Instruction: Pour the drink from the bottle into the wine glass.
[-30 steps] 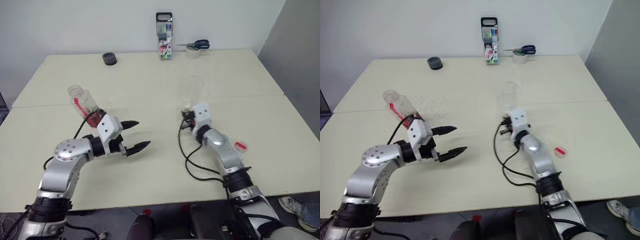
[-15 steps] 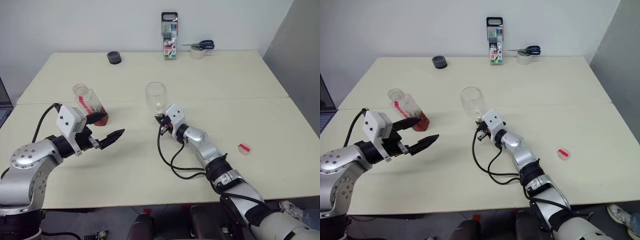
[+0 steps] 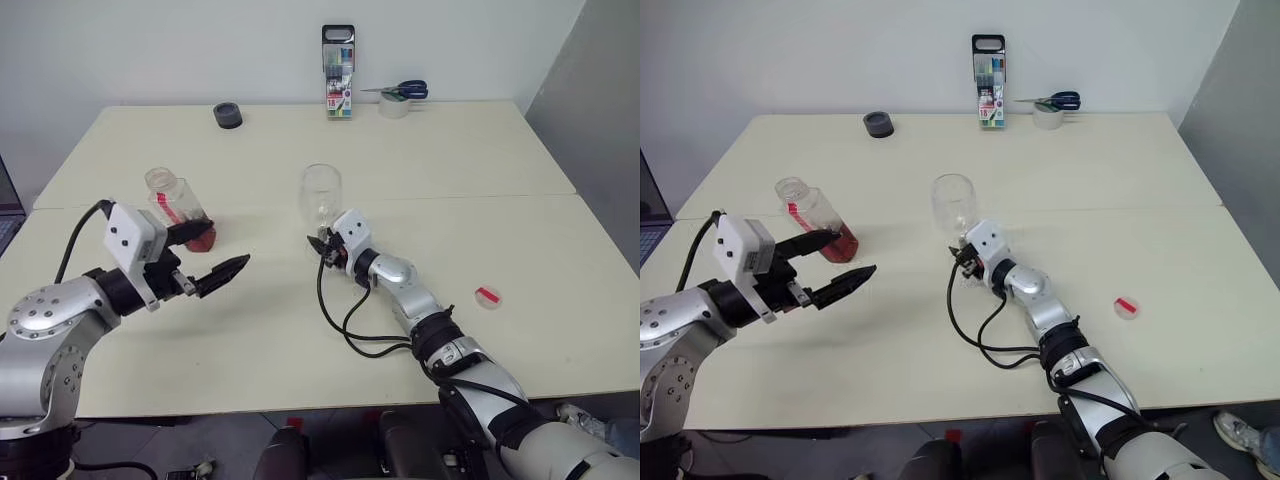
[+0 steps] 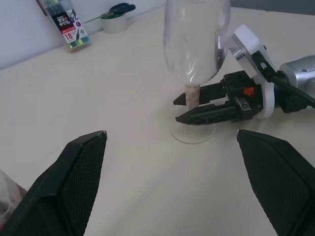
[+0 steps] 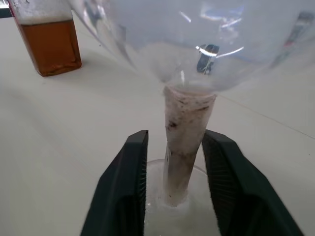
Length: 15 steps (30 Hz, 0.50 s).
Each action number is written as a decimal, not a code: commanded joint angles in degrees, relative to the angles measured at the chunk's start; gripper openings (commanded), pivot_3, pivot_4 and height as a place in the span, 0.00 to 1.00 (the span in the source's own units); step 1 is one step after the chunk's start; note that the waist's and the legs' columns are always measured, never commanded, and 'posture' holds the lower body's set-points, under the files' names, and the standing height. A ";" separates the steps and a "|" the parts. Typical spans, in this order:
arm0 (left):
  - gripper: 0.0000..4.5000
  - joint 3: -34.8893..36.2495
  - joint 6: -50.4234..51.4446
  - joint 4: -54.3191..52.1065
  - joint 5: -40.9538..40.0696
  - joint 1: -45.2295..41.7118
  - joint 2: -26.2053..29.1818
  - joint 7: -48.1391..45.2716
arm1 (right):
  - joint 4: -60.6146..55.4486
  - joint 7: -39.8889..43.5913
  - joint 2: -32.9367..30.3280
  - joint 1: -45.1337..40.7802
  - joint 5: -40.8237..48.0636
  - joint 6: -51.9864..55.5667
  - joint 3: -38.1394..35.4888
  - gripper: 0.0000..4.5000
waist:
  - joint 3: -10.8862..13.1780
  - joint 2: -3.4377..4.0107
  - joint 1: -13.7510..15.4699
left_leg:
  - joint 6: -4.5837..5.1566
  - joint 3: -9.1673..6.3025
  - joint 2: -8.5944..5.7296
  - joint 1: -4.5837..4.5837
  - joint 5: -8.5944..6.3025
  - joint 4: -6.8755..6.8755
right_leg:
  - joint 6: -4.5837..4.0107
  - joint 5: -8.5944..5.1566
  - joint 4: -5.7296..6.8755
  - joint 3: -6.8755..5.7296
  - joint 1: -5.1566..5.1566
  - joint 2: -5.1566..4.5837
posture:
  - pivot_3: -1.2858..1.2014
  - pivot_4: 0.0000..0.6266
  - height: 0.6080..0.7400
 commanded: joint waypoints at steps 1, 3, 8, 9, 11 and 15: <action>1.00 0.38 -0.91 -1.05 -0.60 -0.92 1.01 0.07 | -1.64 1.00 0.30 -0.12 0.13 -0.34 -0.71 0.68 | 0.00 0.00 0.00 | -0.02 0.00 0.00 0.00 0.01 0.00 | 0.00 0.00 0.00 0.00 0.00 0.00 | 0.52 0.24 1.00; 1.00 0.10 -1.12 -0.90 -0.37 -1.00 0.94 -0.01 | -1.81 1.12 0.24 0.01 0.12 -0.28 -0.76 0.84 | 0.00 0.00 0.00 | -0.05 0.00 0.00 0.00 0.03 0.00 | 0.00 0.00 0.00 0.00 0.00 0.00 | 0.52 0.24 1.00; 1.00 -1.10 -1.62 0.25 0.00 -3.40 0.50 0.65 | -2.81 1.36 -0.20 0.52 0.11 0.11 -0.92 0.99 | 0.00 0.00 0.03 | -0.05 -0.01 -0.01 -0.01 0.03 0.00 | 0.00 0.00 0.00 0.00 0.00 0.00 | 0.52 0.24 1.00; 1.00 -1.30 -1.64 0.36 0.00 -3.87 0.40 0.81 | -3.05 1.37 -0.36 0.59 0.09 0.18 -0.96 0.99 | 0.00 0.00 0.03 | -0.05 -0.01 -0.01 -0.02 0.03 0.00 | 0.00 0.00 -0.01 0.00 0.00 0.00 | 0.52 0.24 1.00; 1.00 -1.51 -1.58 0.31 -0.13 -4.56 0.08 1.27 | -4.23 1.40 -0.90 0.95 0.10 0.40 -1.04 0.99 | 0.00 0.00 0.01 | -0.06 -0.01 -0.01 -0.02 0.03 0.00 | 0.00 0.00 0.00 0.00 0.00 0.00 | 0.52 0.24 1.00; 1.00 -1.63 -1.78 0.04 -0.16 -4.71 -0.46 2.18 | -8.59 2.12 -2.45 2.97 0.57 1.69 -1.26 0.99 | 0.00 0.00 0.01 | -0.17 0.00 0.00 -0.01 0.10 0.00 | 0.00 0.00 0.00 0.00 0.00 0.00 | 0.52 0.24 1.00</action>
